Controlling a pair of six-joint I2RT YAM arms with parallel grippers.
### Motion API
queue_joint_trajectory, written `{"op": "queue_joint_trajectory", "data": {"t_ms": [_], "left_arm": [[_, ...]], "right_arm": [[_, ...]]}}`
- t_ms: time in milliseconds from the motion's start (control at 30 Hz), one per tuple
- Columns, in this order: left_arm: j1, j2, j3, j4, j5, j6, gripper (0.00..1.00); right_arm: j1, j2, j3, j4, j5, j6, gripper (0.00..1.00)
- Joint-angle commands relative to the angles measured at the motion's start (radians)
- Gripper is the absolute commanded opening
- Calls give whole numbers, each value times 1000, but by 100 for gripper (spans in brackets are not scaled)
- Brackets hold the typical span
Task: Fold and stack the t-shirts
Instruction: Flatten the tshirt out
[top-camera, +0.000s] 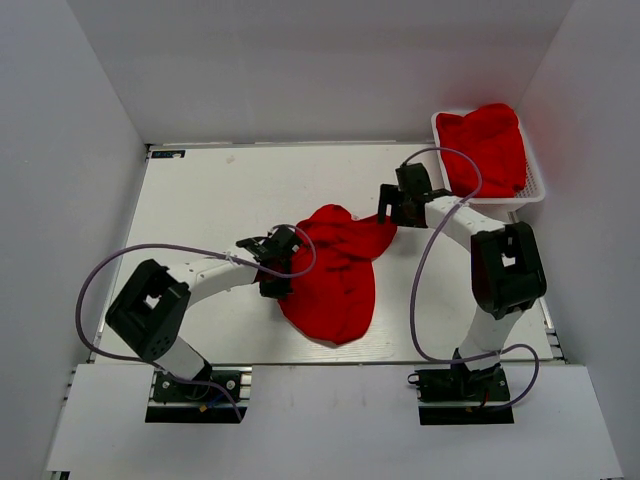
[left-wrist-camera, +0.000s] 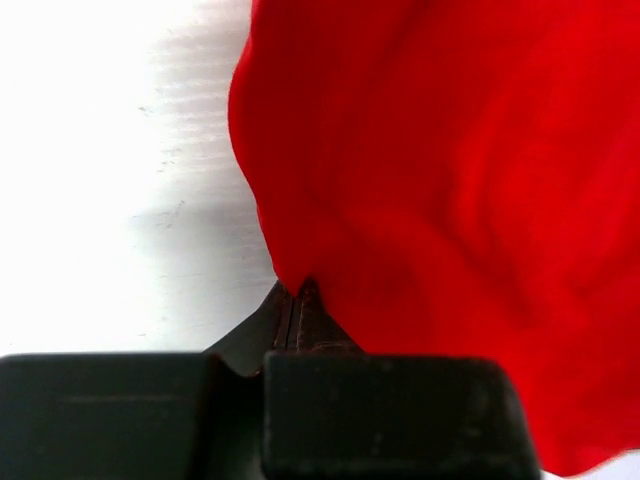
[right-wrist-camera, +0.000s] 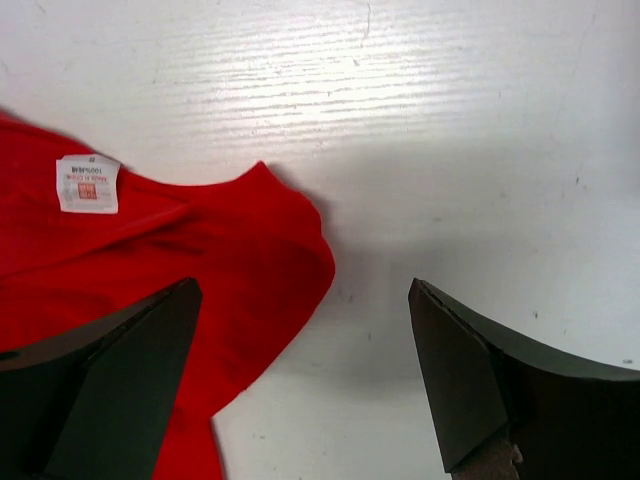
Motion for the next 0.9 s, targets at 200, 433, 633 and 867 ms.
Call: {"op": "queue_joint_trajectory", "data": {"t_ms": [200,433,633,867], "left_arm": [[-12,-86,8,3,-43,-12,0],[-12,-66,37,-34,-76,-3,0],[-12,-87,100,-88,-154,6,0],[-3,-115,390,-304,-453,53,0]], "right_arm": [[2,67,30,81,-41,-44,90],[2,127,35,144,-112,-52,44],[-1,142,48,147,-111,-37,0],[-7,-116,76,79,177,-26,0]]}}
